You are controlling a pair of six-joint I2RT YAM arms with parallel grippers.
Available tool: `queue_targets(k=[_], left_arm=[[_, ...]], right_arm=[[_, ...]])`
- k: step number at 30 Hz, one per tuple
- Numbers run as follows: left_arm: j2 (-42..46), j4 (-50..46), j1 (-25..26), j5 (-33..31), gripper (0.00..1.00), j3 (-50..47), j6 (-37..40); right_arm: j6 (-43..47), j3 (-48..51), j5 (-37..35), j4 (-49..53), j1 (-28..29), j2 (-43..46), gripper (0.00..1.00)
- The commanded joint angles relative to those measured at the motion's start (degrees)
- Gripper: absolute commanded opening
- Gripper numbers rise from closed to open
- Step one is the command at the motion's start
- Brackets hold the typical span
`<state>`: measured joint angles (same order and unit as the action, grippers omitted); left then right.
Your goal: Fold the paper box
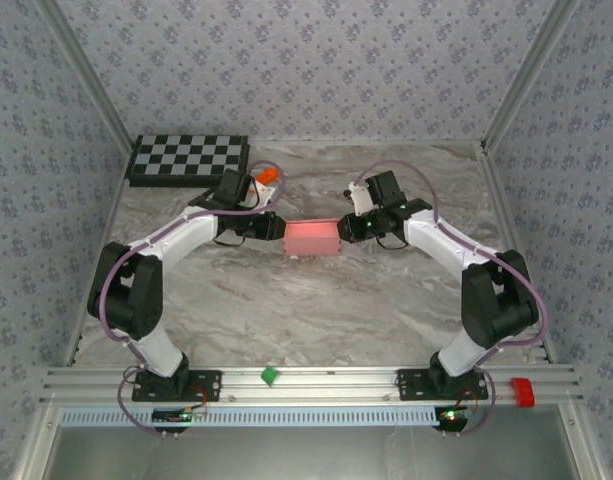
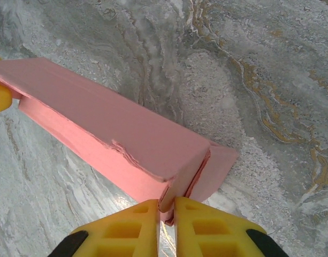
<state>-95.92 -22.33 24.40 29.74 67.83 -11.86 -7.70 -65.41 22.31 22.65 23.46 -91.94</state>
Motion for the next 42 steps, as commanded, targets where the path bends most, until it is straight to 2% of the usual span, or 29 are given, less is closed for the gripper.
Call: queue_targets(k=[1,16,21,29,42], left_arm=[[-0.7,-1.3,0.5,0.1,0.2,1.0,1.1],[-1.6,-3.4,2.2,-3.7,0.18,1.7,2.1],[-1.5,-3.7,2.4,-4.3,0.18,2.0,2.2],[-1.5,-4.1,2.5,-4.7,0.2,2.7,2.0],[-1.6,-5.0,2.5,-4.3,0.23,4.2,2.5]], right_arm=[[0.2,0.2,-0.2,1.6,0.6,-0.7,0.15],[0.1,1.3,-1.4,1.8,0.9,-0.4,0.16],[0.0,0.3,-1.7,1.8,1.0,0.6,0.2],[-0.2,-0.2,-3.0,1.7,1.0,1.5,0.35],[-1.0,-0.1,-3.6,1.0,0.7,2.7,0.42]])
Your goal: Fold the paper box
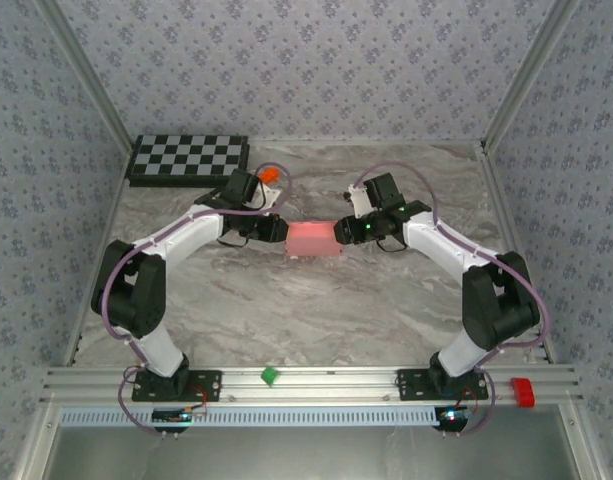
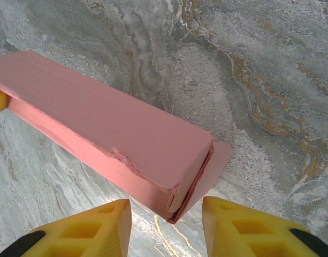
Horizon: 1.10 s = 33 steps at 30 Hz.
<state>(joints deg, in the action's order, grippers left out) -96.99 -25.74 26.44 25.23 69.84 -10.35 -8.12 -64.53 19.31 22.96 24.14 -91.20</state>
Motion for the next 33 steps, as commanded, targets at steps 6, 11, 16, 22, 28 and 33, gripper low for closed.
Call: queue_targets(k=[6,11,16,22,28,33], left_arm=[[-0.4,-1.7,0.5,0.4,0.27,2.9,1.2],[0.0,-1.4,0.4,0.9,0.34,3.3,1.3],[0.9,-1.2,0.4,1.4,0.41,3.4,1.5],[2.8,-0.2,0.4,1.9,0.51,2.6,1.4],[4.9,2.9,0.0,2.7,0.58,1.1,0.0],[5.6,7.6,-0.9,3.6,0.61,-0.1,-4.3]], right_arm=[[-1.0,-0.7,-0.5,0.2,-0.1,2.5,0.45],[-1.3,-0.6,-0.1,-0.3,-0.2,3.1,0.46],[-1.9,-0.2,0.9,-1.2,-0.5,3.7,0.48],[-3.1,-0.2,2.7,-3.1,-1.2,4.0,0.49],[-4.2,-1.9,3.2,-3.8,-1.6,3.4,0.5],[-5.2,-3.3,1.6,-3.0,-1.7,2.1,0.49]])
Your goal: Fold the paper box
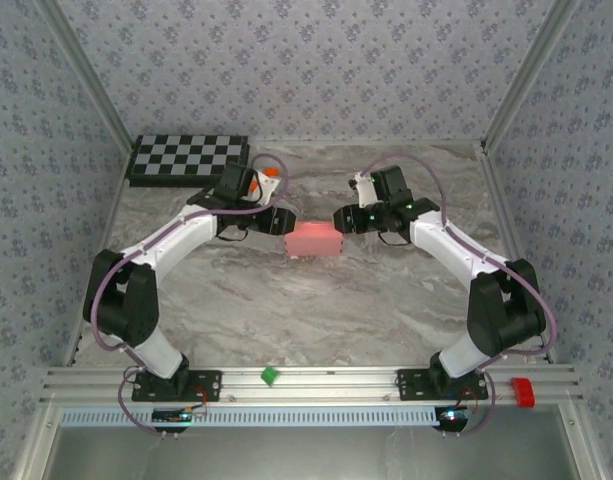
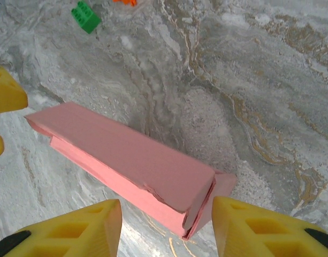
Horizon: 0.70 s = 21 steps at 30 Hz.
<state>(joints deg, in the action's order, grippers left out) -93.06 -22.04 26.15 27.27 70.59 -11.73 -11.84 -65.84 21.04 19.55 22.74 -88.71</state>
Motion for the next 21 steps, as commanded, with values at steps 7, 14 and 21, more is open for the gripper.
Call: queue_targets(k=[7,14,21], left_arm=[[-1.5,4.9,-1.2,0.3,0.61,0.6,-8.5],[-4.4,3.4,-1.2,0.3,0.57,2.7,-9.5],[-5.6,1.9,-1.2,0.9,0.55,3.1,-9.0]], right_arm=[[-2.9,-6.1,-1.5,2.3,-0.6,-3.0,0.48],[-3.4,-7.2,-1.2,2.8,-0.8,-4.7,0.47],[-3.3,-6.8,0.7,3.3,-0.9,-6.1,0.46]])
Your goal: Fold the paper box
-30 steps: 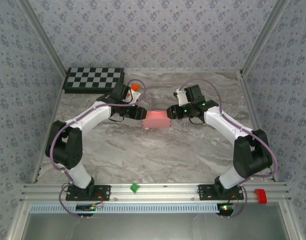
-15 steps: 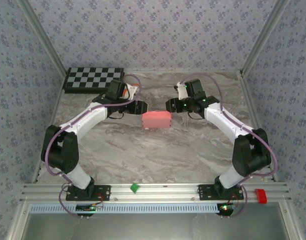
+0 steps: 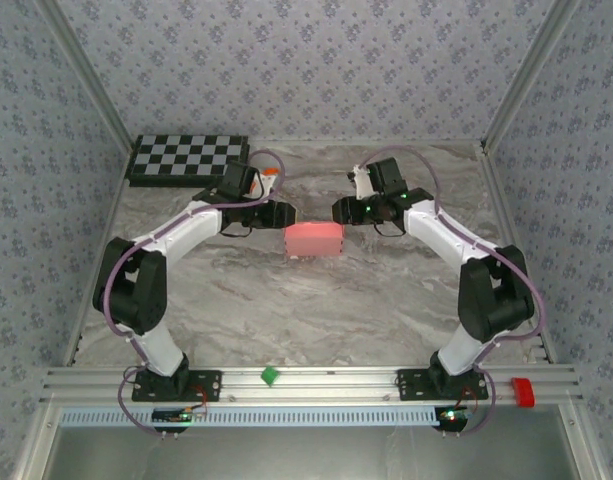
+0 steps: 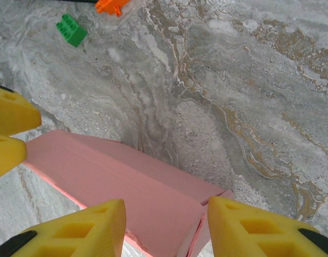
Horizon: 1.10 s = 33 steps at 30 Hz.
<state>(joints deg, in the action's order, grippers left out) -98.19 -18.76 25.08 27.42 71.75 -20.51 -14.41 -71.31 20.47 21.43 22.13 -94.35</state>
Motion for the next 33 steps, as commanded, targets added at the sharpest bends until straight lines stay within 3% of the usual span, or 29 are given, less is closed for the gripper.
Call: queue_targets(k=[1,33], left_arm=[[-0.6,-1.4,-0.1,0.7,0.55,1.8,-0.2],[-1.0,-2.1,0.1,0.9,0.52,-2.5,-0.1]], right_arm=[[-0.7,-1.2,1.2,1.4,-0.3,-0.4,0.46],[0.6,5.9,1.0,1.9,-0.4,-1.0,0.44]])
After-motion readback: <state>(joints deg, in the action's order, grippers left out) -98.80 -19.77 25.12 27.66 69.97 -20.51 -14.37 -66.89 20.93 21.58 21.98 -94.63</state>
